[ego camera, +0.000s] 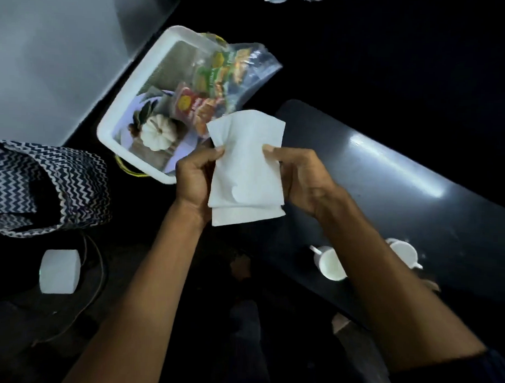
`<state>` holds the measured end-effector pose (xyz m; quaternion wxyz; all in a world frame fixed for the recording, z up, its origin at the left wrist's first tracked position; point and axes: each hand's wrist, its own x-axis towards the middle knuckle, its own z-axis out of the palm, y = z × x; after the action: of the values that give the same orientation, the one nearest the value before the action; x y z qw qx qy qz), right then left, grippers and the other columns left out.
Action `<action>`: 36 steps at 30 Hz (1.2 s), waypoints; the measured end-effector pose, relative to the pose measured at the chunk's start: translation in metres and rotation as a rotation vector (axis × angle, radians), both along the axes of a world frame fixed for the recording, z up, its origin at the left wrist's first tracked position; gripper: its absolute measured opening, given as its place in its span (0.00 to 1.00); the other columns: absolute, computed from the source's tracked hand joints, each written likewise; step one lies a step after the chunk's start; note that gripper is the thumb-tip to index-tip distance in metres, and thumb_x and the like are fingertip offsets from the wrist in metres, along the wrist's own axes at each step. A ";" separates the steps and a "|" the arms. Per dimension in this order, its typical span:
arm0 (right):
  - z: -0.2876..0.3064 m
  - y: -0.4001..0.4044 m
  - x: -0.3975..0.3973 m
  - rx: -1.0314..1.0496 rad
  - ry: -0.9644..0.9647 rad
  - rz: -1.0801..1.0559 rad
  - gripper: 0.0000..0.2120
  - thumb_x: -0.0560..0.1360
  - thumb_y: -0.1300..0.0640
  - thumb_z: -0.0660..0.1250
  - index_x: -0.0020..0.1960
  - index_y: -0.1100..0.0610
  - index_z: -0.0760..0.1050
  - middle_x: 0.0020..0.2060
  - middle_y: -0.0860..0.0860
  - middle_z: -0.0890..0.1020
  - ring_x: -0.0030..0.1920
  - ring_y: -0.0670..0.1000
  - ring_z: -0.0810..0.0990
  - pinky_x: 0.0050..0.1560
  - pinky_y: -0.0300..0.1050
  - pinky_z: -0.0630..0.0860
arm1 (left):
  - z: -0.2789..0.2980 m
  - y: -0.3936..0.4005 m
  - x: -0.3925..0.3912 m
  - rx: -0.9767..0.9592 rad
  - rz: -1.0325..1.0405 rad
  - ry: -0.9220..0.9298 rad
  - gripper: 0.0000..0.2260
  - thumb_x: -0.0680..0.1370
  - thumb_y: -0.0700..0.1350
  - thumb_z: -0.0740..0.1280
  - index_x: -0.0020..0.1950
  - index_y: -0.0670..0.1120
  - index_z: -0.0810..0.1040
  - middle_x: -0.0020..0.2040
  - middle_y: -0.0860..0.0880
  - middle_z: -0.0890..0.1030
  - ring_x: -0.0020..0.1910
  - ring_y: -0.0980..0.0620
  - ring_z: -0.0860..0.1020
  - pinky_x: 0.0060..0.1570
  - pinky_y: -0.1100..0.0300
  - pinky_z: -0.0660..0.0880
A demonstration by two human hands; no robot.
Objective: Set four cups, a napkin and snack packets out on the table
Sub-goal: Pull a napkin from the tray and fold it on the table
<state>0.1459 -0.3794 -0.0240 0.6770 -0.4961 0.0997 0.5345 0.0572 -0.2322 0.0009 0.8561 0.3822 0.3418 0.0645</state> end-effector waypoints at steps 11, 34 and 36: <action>0.003 -0.290 -0.030 -0.512 -0.294 -0.417 0.16 0.71 0.64 0.74 0.57 0.60 0.78 0.46 0.51 0.87 0.42 0.49 0.87 0.39 0.44 0.82 | -0.011 -0.251 0.011 0.572 -0.446 0.289 0.12 0.74 0.33 0.73 0.55 0.43 0.79 0.48 0.48 0.86 0.42 0.55 0.85 0.41 0.61 0.82; -0.014 -0.587 -0.124 -1.199 -0.448 -0.692 0.06 0.67 0.58 0.71 0.43 0.56 0.78 0.34 0.50 0.82 0.37 0.52 0.82 0.42 0.48 0.79 | -0.070 -0.590 0.014 1.224 -0.997 -0.104 0.10 0.74 0.48 0.68 0.38 0.42 0.75 0.34 0.48 0.78 0.34 0.44 0.77 0.36 0.48 0.76; -0.021 -0.587 -0.126 -1.211 -0.437 -0.712 0.05 0.67 0.58 0.71 0.43 0.55 0.77 0.33 0.50 0.81 0.37 0.53 0.81 0.41 0.47 0.78 | -0.074 -0.596 0.009 1.269 -1.011 -0.114 0.10 0.74 0.46 0.69 0.38 0.41 0.73 0.34 0.47 0.76 0.34 0.44 0.75 0.35 0.48 0.74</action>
<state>0.0199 -0.9665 -0.0446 0.4213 -0.8160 0.3951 0.0226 0.0658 -0.8278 -0.0734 0.4183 0.8989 -0.0180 -0.1291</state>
